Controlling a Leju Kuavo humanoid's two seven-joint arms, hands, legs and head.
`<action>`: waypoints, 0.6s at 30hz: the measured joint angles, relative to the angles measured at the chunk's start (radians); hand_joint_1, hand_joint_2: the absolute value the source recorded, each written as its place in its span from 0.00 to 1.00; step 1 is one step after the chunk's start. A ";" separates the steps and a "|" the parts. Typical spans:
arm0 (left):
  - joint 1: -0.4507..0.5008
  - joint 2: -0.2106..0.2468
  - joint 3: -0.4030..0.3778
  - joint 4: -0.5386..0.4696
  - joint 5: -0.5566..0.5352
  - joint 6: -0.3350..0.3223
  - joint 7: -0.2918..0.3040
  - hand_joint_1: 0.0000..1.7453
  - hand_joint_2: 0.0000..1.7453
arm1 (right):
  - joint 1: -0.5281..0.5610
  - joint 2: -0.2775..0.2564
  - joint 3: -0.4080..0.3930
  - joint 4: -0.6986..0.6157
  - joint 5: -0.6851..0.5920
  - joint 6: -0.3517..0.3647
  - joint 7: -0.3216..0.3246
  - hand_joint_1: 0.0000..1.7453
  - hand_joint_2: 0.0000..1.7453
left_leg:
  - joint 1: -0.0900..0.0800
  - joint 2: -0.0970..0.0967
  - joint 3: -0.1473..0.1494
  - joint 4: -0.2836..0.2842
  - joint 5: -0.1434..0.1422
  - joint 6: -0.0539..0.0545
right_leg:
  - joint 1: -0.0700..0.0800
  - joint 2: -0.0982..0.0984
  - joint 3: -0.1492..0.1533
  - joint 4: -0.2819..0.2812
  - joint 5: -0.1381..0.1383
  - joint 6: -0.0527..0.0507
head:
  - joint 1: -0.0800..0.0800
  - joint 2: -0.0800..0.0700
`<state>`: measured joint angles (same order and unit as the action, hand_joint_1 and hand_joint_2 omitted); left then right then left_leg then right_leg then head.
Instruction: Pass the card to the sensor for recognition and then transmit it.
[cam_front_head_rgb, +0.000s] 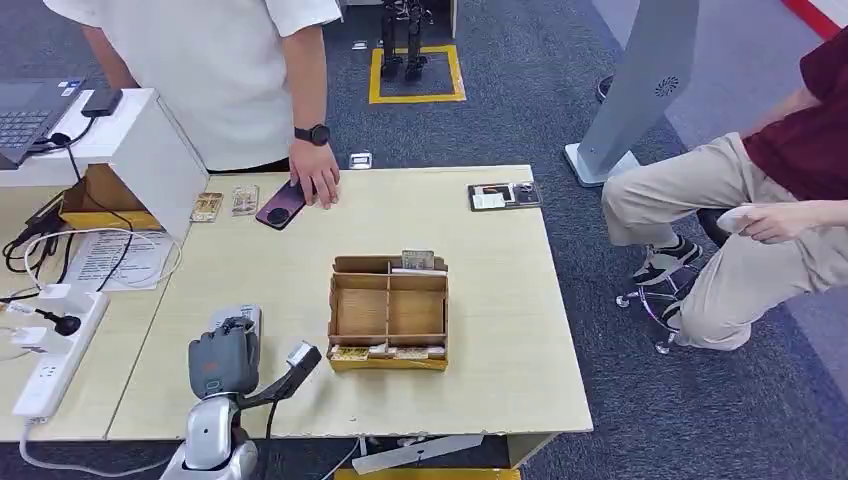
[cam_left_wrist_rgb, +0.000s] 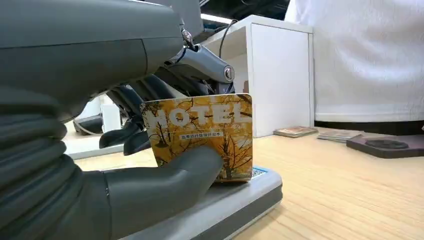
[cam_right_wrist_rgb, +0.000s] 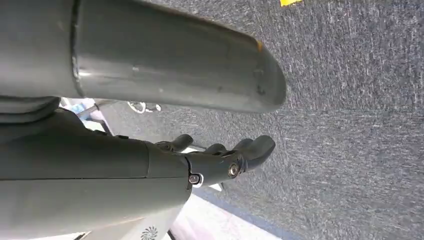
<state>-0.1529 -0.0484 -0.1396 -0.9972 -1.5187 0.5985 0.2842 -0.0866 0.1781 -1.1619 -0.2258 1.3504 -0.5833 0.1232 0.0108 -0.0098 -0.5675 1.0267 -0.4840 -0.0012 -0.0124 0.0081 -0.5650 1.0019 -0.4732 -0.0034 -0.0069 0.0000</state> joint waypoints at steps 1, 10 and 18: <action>0.000 0.000 0.000 0.001 0.000 -0.002 0.000 1.00 1.00 | 0.000 0.000 0.000 0.000 0.000 0.000 0.000 0.00 0.00 | 0.000 0.000 0.000 0.000 0.000 0.000 | 0.000 0.000 0.000 0.000 0.000 0.000 | 0.000 0.000; 0.000 0.000 0.000 0.002 0.004 -0.014 -0.002 1.00 1.00 | 0.000 -0.001 0.000 0.000 0.001 0.000 0.000 0.00 0.00 | 0.000 0.000 0.001 0.000 0.000 0.000 | 0.000 0.000 0.001 0.000 0.000 0.000 | 0.000 0.000; 0.000 0.000 0.000 0.002 0.006 -0.015 -0.003 1.00 1.00 | 0.000 -0.001 0.000 0.000 0.002 0.000 0.000 0.00 0.00 | 0.000 0.000 0.001 0.000 0.000 0.000 | 0.000 0.000 0.001 0.000 0.000 0.000 | 0.000 0.000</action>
<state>-0.1531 -0.0484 -0.1400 -0.9957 -1.5129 0.5837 0.2808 -0.0861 0.1774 -1.1616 -0.2258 1.3520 -0.5829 0.1236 0.0108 -0.0098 -0.5666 1.0266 -0.4840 -0.0012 -0.0124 0.0080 -0.5641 1.0019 -0.4732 -0.0034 -0.0069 0.0000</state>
